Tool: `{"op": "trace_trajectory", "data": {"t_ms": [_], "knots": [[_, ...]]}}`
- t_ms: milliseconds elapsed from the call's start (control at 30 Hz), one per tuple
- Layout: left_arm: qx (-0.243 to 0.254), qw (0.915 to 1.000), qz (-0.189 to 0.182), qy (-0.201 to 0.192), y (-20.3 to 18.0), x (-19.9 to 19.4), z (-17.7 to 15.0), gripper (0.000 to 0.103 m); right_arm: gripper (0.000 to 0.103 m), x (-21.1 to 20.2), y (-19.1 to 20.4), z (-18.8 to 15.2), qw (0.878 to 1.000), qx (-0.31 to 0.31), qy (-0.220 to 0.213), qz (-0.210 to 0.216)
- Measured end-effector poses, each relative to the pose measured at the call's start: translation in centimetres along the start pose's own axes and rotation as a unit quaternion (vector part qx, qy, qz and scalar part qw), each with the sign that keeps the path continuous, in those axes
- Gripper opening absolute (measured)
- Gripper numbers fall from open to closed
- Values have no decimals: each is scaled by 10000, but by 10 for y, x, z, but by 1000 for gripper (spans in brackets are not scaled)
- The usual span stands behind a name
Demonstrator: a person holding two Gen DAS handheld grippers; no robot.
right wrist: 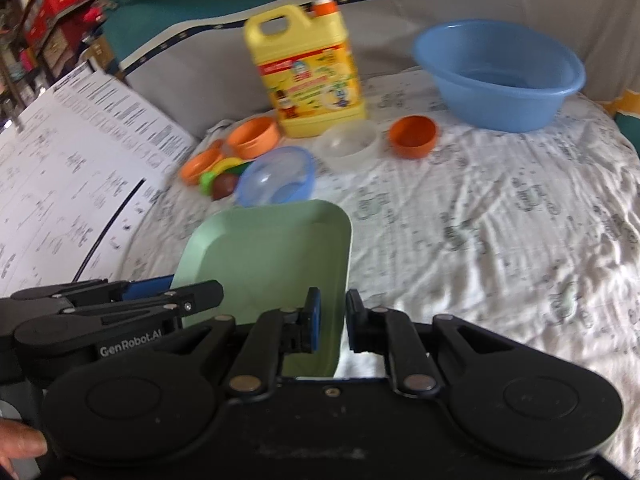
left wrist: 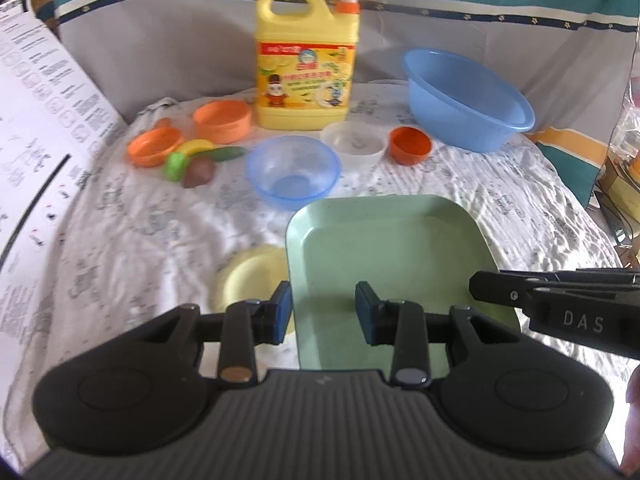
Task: Organize plates and bowls
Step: 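Carry the green tray with both tools, lower it onto the white plate, open both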
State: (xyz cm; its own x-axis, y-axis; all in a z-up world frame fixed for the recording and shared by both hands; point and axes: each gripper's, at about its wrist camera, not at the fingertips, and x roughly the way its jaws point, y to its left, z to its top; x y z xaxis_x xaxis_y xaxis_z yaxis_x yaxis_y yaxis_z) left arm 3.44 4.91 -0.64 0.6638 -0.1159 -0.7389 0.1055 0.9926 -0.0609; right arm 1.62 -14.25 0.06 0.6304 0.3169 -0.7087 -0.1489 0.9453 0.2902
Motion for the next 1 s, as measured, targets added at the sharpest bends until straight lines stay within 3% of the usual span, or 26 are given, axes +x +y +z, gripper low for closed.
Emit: {"op": "trace_trajectory", "data": {"t_ms": [300,567,1000], "knots": [[-19,9990,427,-92,46,-35,-27,33,15,10,68,-19,9976,-521,331,312],[-283,9973,664,135,94,-48,-64,34,15,32,116,-44,9905,-906,869,564],[-342,9965,614,448,121,-31,-98,35,15,61,137,-65,9828,-1145,1377,463]]}}
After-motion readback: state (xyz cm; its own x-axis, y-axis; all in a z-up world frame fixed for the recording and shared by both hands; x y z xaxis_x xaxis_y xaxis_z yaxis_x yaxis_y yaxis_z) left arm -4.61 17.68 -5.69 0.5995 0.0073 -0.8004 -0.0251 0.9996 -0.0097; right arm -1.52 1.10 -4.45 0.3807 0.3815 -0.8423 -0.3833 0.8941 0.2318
